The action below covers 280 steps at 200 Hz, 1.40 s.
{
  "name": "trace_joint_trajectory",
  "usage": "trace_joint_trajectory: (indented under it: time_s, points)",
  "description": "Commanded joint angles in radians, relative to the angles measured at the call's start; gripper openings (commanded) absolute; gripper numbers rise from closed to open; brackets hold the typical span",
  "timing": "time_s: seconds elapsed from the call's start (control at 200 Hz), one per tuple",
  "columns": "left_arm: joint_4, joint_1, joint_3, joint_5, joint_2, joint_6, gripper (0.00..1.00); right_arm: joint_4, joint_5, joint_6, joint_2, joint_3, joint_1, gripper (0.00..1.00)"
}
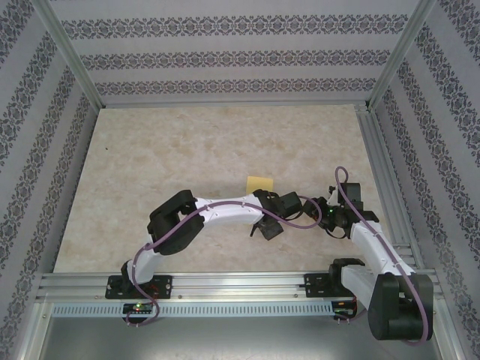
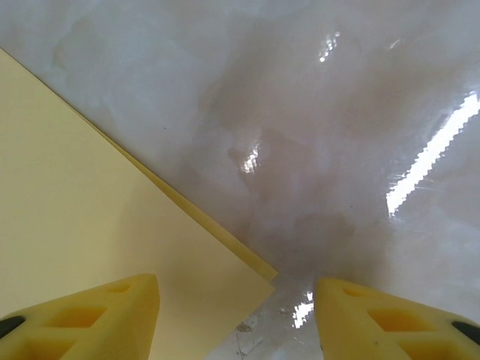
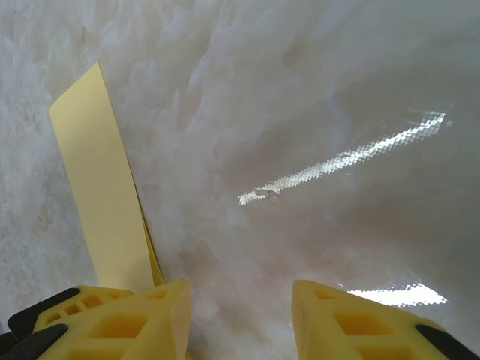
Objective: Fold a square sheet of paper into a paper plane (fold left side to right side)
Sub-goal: Fold the triangle a second time at the center of the table.
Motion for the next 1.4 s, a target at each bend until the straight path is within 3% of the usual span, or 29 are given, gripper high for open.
trace_joint_trajectory:
  time_s: [0.0, 0.19, 0.684, 0.969, 1.099, 1.394]
  points:
    - [-0.059, -0.011, 0.045, -0.039, 0.02, -0.021, 0.59, -0.006, -0.017, -0.018, 0.0, -0.006, -0.011, 0.4]
    - [-0.052, -0.011, 0.04, -0.054, 0.017, -0.023, 0.54, -0.017, -0.011, -0.02, -0.01, -0.005, -0.011, 0.4]
    - [-0.035, -0.011, 0.042, -0.079, -0.02, -0.022, 0.27, -0.013, -0.023, -0.017, -0.005, -0.008, -0.01, 0.41]
    - [-0.018, 0.005, 0.02, -0.057, -0.065, -0.032, 0.25, -0.018, -0.056, -0.032, 0.002, 0.003, -0.01, 0.4]
    - [0.012, 0.033, -0.016, -0.028, -0.099, -0.04, 0.19, 0.002, -0.119, -0.032, 0.023, 0.007, -0.004, 0.4]
    - [0.11, 0.116, -0.128, 0.084, -0.192, -0.053, 0.15, 0.157, -0.126, 0.105, 0.127, 0.03, 0.172, 0.38]
